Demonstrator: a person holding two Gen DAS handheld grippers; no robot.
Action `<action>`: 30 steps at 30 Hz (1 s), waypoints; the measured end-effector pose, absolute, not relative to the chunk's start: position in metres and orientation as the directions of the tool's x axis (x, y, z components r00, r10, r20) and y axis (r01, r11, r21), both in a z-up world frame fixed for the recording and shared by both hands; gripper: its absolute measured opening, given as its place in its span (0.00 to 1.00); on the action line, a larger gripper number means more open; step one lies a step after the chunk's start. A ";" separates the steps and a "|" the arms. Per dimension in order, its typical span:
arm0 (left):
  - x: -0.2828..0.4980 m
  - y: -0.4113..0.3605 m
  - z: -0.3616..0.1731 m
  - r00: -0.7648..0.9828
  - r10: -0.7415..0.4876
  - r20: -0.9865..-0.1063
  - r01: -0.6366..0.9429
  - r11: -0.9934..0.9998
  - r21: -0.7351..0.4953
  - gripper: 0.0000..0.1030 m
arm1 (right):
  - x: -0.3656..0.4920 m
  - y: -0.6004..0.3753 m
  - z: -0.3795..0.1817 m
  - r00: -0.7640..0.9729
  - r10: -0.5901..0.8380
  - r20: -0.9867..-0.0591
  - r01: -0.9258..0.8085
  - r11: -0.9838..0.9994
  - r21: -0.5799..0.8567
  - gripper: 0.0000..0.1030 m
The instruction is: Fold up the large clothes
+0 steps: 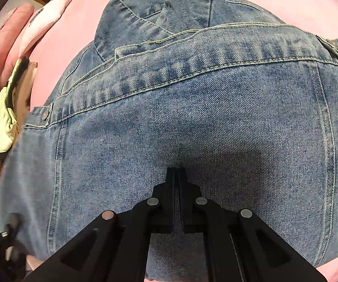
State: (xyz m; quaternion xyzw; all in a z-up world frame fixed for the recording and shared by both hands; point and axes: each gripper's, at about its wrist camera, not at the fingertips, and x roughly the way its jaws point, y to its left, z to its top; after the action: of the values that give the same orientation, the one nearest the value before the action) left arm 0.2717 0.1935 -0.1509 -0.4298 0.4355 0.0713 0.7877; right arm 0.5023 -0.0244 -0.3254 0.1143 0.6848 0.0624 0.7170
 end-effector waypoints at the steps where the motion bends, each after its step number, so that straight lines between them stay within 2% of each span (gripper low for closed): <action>1: 0.276 0.187 -0.142 0.613 -0.263 -0.745 -0.466 0.641 -0.610 0.11 | 0.501 -0.027 -0.325 0.055 0.254 -0.966 0.072 0.963 0.258 0.03; 5: 0.291 0.150 -0.103 0.614 -0.260 -0.745 -0.365 0.743 -0.560 0.11 | 0.500 -0.042 -0.323 0.054 0.285 -0.957 0.072 0.955 0.289 0.03; 9: 0.298 0.095 -0.069 0.631 -0.255 -0.732 -0.239 0.835 -0.496 0.11 | 0.499 -0.056 -0.318 0.046 0.306 -0.951 -0.005 0.952 0.306 0.03; 14: 0.309 -0.006 -0.037 0.631 -0.299 -0.716 -0.024 0.915 -0.404 0.11 | 0.500 -0.088 -0.321 0.001 0.407 -0.913 -0.030 0.913 0.407 0.00; 17: 0.315 -0.065 -0.035 0.611 -0.328 -0.720 0.080 0.931 -0.356 0.11 | 0.500 -0.111 -0.324 -0.019 0.471 -0.882 -0.048 0.881 0.471 0.00; 21: 0.322 -0.113 -0.045 0.569 -0.357 -0.741 0.113 0.926 -0.360 0.11 | 0.499 -0.145 -0.330 -0.049 0.559 -0.828 -0.054 0.826 0.561 0.00; 26: 0.328 -0.161 -0.045 0.574 -0.298 -0.763 0.156 0.954 -0.256 0.11 | 0.497 -0.189 -0.332 -0.084 0.640 -0.764 0.000 0.767 0.642 0.00; 30: 0.322 -0.179 -0.037 0.579 -0.277 -0.767 0.166 0.961 -0.221 0.11 | 0.503 -0.243 -0.304 -0.002 0.662 -0.750 0.011 0.750 0.662 0.00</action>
State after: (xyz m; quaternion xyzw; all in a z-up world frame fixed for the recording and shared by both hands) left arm 0.3221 -0.1789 -0.0372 -0.0624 0.4416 -0.1250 0.8862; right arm 0.5031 -0.2432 -0.3038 0.2535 0.6633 0.2468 0.6595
